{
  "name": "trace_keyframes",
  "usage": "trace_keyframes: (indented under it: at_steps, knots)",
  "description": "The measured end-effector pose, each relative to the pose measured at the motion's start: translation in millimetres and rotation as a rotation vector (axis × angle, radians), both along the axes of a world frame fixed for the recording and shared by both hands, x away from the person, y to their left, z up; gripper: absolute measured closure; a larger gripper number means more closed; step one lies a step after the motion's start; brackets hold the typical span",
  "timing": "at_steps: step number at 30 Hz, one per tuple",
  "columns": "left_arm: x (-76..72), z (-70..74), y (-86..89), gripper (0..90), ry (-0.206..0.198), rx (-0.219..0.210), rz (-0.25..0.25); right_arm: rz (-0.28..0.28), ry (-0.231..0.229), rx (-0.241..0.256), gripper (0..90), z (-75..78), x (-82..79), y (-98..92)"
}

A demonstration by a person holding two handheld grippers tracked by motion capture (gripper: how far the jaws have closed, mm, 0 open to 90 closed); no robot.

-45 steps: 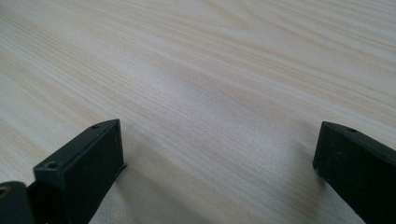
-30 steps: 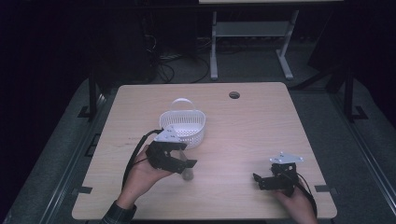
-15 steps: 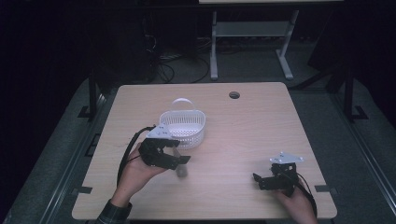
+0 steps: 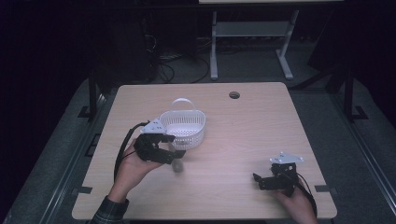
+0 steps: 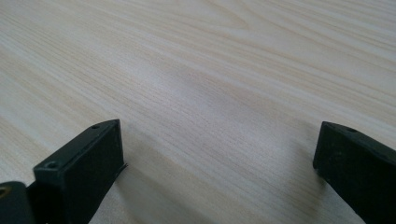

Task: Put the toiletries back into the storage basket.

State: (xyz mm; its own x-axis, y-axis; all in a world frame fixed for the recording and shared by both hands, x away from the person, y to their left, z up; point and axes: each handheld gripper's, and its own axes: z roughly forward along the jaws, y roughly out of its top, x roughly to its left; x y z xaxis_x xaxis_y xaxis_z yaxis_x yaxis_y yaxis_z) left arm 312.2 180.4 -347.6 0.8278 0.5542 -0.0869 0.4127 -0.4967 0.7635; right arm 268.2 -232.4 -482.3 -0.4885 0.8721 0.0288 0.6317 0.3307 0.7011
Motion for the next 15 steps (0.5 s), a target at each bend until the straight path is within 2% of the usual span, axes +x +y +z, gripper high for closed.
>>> trace_keyframes:
  at_steps: [15]
  knots:
    - [10.0, 10.0, 10.7, 29.4, -0.012, -0.006, 0.03, 0.0, -0.003, 0.0, 1.1, -0.1, 0.1, 0.0]
